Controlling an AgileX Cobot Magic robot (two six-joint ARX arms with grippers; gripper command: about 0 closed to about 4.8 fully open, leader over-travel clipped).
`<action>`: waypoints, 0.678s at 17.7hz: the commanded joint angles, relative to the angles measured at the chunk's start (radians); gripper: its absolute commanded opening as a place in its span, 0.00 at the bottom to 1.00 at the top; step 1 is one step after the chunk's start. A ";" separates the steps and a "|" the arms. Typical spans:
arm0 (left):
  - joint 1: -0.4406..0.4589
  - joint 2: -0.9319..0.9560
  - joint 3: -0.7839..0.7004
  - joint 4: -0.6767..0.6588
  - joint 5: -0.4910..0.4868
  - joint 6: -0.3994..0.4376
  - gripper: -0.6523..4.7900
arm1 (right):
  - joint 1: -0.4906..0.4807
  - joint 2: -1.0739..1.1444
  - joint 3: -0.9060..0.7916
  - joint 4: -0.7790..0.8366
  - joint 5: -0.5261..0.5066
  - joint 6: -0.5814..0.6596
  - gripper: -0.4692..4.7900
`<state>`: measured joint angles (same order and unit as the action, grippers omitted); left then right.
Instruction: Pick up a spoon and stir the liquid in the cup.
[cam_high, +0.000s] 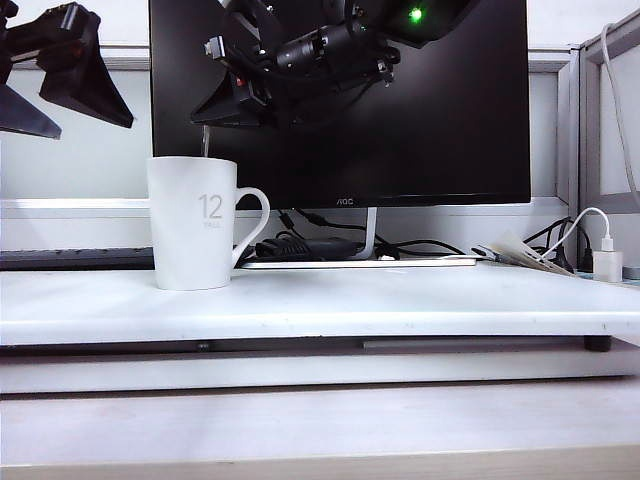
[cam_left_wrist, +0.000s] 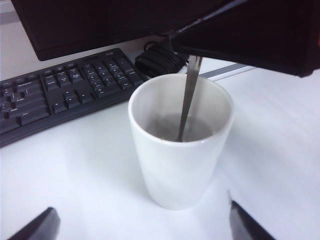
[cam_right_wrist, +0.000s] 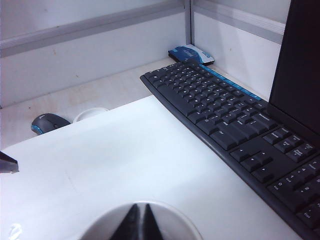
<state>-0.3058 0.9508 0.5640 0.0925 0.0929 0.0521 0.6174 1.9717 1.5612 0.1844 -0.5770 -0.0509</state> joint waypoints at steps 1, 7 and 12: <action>0.001 -0.001 0.003 0.005 -0.003 0.000 1.00 | 0.002 -0.006 0.002 0.014 -0.004 -0.002 0.71; 0.001 -0.010 0.003 0.039 -0.027 0.001 1.00 | 0.002 -0.074 0.002 0.013 -0.001 -0.002 0.91; 0.001 -0.180 0.010 0.170 -0.029 0.000 1.00 | -0.036 -0.363 0.002 -0.109 0.090 0.000 0.91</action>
<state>-0.3058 0.8066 0.5694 0.2409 0.0666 0.0521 0.5957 1.6558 1.5578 0.1123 -0.5045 -0.0528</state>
